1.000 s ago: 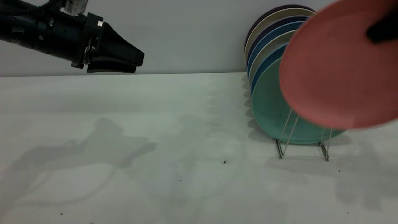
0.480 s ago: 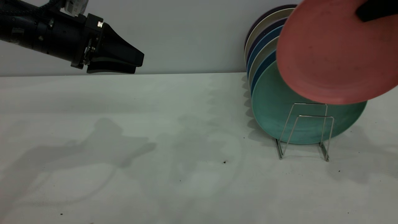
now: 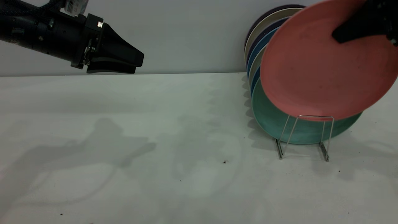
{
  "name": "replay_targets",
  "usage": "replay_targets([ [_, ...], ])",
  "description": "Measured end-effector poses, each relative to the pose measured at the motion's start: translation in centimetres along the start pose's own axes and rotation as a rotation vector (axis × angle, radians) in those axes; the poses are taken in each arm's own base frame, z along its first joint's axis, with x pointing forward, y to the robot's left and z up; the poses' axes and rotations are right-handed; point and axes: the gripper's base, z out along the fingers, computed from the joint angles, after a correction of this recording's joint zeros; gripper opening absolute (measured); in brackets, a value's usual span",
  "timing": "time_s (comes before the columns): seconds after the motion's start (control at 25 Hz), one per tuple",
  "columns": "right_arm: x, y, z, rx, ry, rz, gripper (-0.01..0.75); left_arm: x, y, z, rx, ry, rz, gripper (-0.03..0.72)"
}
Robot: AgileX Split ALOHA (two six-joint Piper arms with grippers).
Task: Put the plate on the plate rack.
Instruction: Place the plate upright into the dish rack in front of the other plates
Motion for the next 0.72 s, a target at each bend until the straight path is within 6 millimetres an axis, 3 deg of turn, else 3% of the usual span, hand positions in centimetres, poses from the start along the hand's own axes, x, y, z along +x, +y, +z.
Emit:
replay_targets([
  [0.32,0.4,0.1,0.5,-0.017,0.002,0.009,0.126,0.0,0.0,0.0,0.0,0.0,0.001,0.375],
  [0.6,-0.1,0.8,0.5,-0.087,-0.043,0.012,0.257,0.0,0.0,0.0,0.0,0.0,0.001,0.375],
  [0.72,-0.3,1.1,0.4,-0.124,-0.065,0.022,0.276,0.0,0.0,0.0,0.0,-0.001,0.001,0.375],
])
